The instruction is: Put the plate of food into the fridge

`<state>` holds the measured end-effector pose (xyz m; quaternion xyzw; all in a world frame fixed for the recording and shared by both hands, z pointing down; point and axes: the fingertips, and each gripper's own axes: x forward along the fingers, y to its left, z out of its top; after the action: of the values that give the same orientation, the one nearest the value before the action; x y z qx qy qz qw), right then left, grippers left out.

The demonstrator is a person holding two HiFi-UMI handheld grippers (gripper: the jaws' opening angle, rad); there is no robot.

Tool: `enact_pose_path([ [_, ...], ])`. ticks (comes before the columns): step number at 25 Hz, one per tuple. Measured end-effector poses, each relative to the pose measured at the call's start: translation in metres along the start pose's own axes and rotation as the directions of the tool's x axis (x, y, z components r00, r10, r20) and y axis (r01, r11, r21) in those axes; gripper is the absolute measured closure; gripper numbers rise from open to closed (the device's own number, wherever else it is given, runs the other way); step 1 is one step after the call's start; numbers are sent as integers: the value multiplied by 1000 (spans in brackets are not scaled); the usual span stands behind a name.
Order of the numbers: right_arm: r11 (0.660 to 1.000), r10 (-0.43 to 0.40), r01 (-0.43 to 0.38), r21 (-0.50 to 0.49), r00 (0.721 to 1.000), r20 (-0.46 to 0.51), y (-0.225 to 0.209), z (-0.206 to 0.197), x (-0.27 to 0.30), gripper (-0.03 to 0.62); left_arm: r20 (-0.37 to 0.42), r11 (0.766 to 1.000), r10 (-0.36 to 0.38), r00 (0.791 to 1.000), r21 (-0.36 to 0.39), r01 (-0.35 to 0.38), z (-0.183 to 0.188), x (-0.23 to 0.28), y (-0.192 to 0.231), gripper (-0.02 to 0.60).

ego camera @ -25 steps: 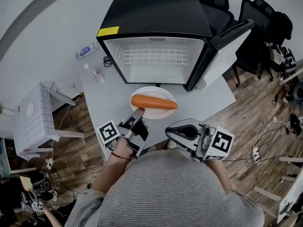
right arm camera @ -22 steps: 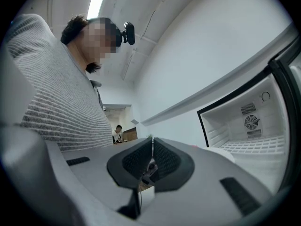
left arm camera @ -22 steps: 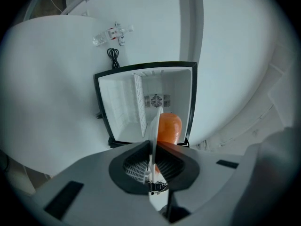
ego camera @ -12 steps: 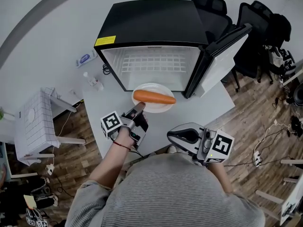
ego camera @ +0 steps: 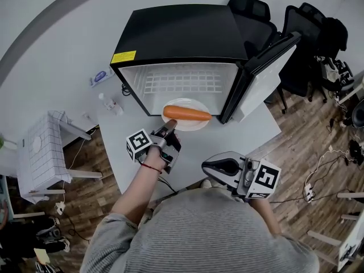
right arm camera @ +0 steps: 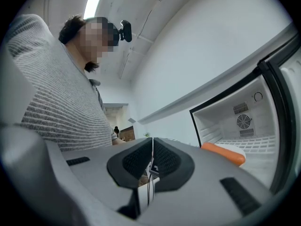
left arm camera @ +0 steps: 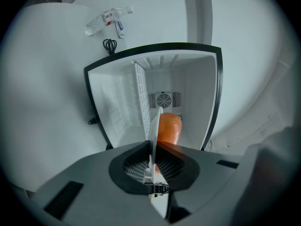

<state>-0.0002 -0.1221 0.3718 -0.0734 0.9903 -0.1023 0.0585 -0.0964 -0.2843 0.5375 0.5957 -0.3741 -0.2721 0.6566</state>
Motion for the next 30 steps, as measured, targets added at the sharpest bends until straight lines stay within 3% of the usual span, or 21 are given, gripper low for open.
enact_pose_path([
  [21, 999, 3, -1, 50, 999, -42, -22, -16, 3, 579, 79, 999, -5, 997, -34, 8, 45, 67, 0, 549],
  [30, 998, -4, 8, 65, 999, -50, -32, -19, 2, 579, 104, 997, 41, 994, -66, -34, 60, 89, 15, 548],
])
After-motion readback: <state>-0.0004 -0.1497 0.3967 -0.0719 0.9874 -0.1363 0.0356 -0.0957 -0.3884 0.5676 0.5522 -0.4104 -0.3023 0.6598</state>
